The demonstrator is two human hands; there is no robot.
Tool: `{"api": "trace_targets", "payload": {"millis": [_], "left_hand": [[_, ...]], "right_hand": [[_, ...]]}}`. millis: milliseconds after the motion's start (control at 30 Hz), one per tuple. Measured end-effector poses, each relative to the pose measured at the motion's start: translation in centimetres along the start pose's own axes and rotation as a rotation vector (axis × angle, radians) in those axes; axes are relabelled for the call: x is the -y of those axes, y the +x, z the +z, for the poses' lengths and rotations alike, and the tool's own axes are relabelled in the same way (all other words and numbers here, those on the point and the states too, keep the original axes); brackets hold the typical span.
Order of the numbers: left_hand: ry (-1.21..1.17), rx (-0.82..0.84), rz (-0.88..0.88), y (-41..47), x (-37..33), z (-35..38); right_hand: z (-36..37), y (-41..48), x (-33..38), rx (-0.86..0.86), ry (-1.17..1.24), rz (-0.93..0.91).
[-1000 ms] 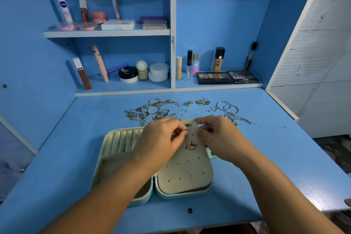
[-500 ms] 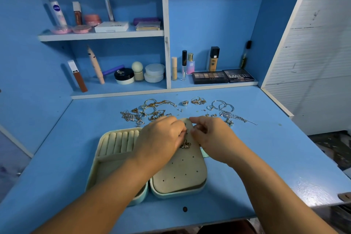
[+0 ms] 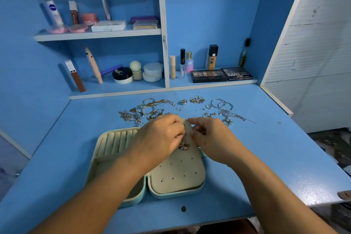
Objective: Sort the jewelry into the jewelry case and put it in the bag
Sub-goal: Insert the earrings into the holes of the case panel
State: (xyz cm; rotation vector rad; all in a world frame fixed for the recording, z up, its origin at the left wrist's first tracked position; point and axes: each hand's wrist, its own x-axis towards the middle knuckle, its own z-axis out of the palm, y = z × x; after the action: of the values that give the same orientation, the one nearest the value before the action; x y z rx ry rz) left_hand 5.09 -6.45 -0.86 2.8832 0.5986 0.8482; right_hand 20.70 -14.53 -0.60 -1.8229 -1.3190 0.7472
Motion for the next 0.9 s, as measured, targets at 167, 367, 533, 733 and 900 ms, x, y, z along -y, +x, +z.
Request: {"api": "trace_targets", "payload": {"millis": [167, 367, 533, 733, 900], "left_hand": [[-0.17, -0.002, -0.143, 0.1, -0.4, -0.1], [-0.228, 0.074, -0.205, -0.1, -0.1, -0.4], [-0.298, -0.014, -0.322, -1.2, -0.8, -1.0], [-0.389, -0.119, -0.452, -1.8, -1.8, -2.7], [-0.547, -0.165, -0.602, -2.8, -1.6, -4.8]], "right_hand": [[-0.1, 0.0, 0.2, -0.006, 0.037, -0.016], [0.0, 0.0, -0.1, -0.006, 0.03, -0.029], [-0.2, -0.5, 0.4, 0.01, 0.248, -0.046], [0.7, -0.5, 1.3, 0.023, 0.73, -0.008], [2.6, -1.1, 2.2, 0.058, 0.734, -0.155]]}}
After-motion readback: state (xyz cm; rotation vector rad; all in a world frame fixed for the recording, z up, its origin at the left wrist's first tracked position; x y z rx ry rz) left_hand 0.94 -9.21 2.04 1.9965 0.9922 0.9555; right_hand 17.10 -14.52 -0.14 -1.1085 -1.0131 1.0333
